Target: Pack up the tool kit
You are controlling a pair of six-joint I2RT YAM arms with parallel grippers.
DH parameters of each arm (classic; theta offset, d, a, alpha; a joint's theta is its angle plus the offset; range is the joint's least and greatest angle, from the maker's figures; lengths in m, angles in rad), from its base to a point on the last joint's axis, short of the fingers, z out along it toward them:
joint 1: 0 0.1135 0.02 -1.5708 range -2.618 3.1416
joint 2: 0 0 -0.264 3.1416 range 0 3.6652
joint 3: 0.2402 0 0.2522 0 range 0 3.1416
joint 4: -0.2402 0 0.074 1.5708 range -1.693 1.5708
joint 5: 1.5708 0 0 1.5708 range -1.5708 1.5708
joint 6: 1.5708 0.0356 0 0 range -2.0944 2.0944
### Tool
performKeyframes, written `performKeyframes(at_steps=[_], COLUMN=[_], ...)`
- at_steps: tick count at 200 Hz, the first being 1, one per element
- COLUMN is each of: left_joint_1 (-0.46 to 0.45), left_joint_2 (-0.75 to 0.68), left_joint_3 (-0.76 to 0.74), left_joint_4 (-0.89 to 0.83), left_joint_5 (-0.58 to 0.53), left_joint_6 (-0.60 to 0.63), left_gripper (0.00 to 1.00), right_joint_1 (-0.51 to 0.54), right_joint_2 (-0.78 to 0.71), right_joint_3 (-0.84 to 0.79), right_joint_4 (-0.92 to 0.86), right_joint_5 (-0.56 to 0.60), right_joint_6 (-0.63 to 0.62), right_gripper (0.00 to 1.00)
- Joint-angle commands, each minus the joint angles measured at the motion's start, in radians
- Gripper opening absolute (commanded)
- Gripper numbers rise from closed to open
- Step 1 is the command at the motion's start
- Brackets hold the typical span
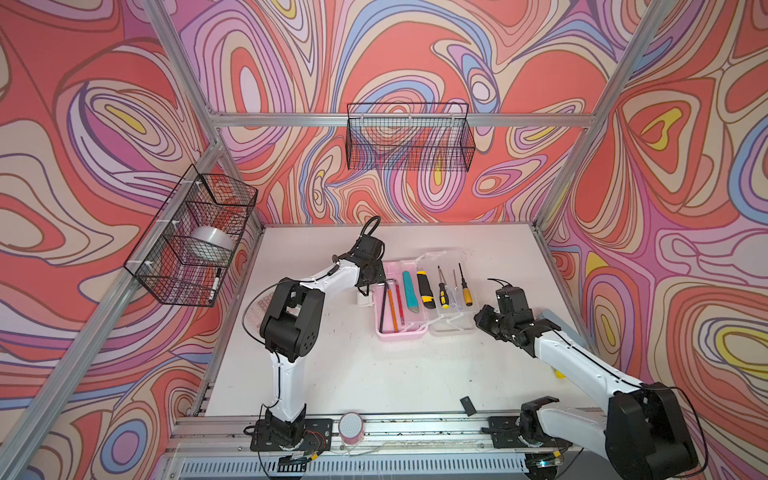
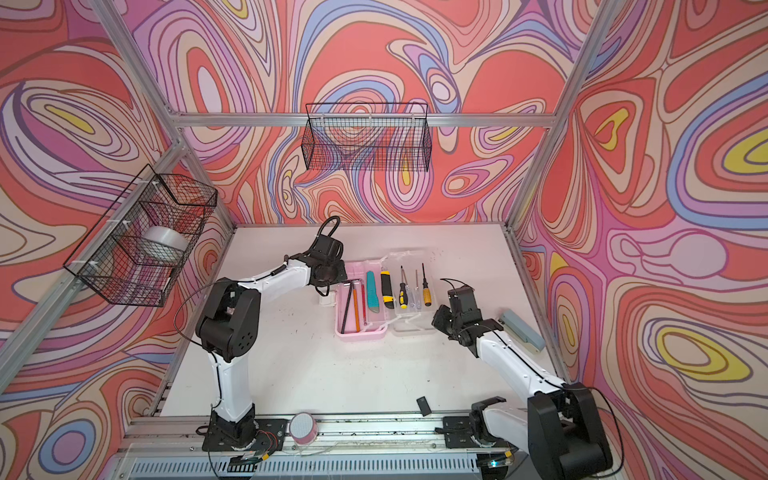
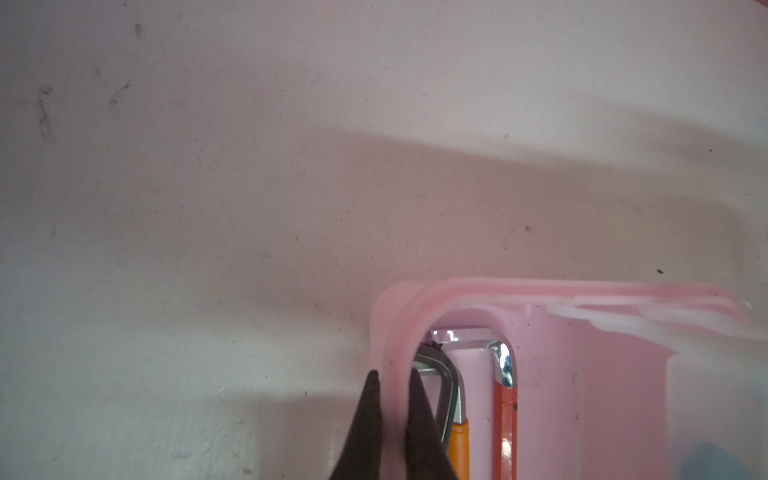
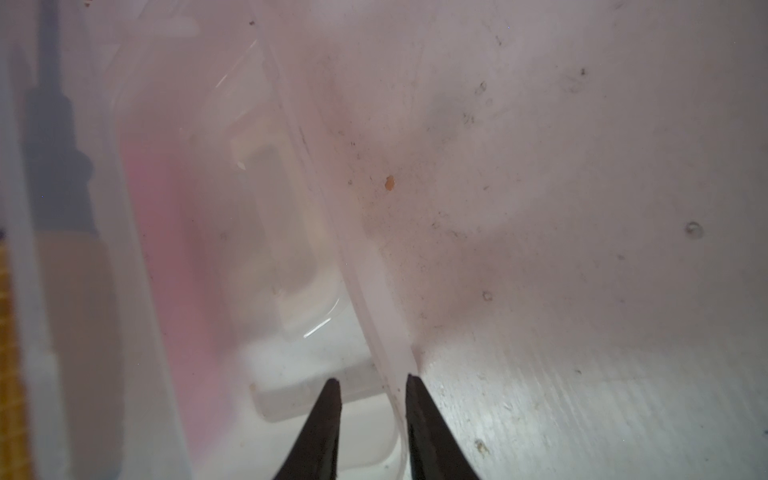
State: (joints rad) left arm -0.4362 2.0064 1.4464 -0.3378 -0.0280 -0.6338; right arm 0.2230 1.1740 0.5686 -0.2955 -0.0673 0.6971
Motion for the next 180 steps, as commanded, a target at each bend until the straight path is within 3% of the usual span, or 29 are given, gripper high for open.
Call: performKeyframes(at_steps=[1, 111, 162, 180], left_joint_1=[-0.006, -0.007, -0.007, -0.007], left_joint_2=[0.011, 0.004, 0.001, 0.0], left_joint_3=[-0.024, -0.036, -0.035, -0.037], left_joint_4=[0.018, 0.026, 0.028, 0.027], left_joint_5=[0.066, 0.088, 0.103, 0.109], left_joint_6=[-0.019, -0.022, -0.025, -0.027], left_gripper=[0.0, 0.0, 0.0, 0.0], right_joint_1=[-0.006, -0.008, -0.008, -0.009], right_joint_2=[0.014, 0.065, 0.067, 0.066], right_joint_3=[-0.028, -0.053, -0.043, -0.035], right_joint_4=[0.069, 0.135, 0.121, 0.115], right_joint_5=[0.001, -0.011, -0.002, 0.001], right_joint_6=[-0.002, -0.004, -0.019, -0.023], right_gripper=[0.26, 0.2, 0.0, 0.0])
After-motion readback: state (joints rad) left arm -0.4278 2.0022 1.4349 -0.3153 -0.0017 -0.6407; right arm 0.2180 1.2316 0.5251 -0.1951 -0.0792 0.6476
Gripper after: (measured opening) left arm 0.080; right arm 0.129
